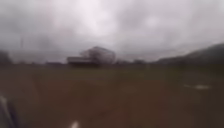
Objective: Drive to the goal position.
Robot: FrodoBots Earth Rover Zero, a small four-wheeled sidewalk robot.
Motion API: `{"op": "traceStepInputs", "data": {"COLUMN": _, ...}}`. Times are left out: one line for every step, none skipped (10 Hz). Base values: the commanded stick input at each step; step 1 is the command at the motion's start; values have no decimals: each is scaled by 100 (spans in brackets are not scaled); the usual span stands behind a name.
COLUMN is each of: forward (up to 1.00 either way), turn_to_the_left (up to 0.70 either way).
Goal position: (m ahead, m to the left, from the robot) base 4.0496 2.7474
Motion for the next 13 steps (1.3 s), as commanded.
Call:
{"op": "traceStepInputs", "data": {"forward": 70, "turn_to_the_left": -2}}
{"op": "traceStepInputs", "data": {"forward": 70, "turn_to_the_left": -34}}
{"op": "traceStepInputs", "data": {"forward": 70, "turn_to_the_left": -21}}
{"op": "traceStepInputs", "data": {"forward": 70, "turn_to_the_left": -7}}
{"op": "traceStepInputs", "data": {"forward": 70, "turn_to_the_left": 0}}
{"op": "traceStepInputs", "data": {"forward": 70, "turn_to_the_left": 0}}
{"op": "traceStepInputs", "data": {"forward": 70, "turn_to_the_left": 0}}
{"op": "traceStepInputs", "data": {"forward": 70, "turn_to_the_left": 0}}
{"op": "traceStepInputs", "data": {"forward": 70, "turn_to_the_left": 0}}
{"op": "traceStepInputs", "data": {"forward": 70, "turn_to_the_left": 0}}
{"op": "traceStepInputs", "data": {"forward": 70, "turn_to_the_left": 0}}
{"op": "traceStepInputs", "data": {"forward": 70, "turn_to_the_left": 0}}
{"op": "traceStepInputs", "data": {"forward": 70, "turn_to_the_left": 0}}
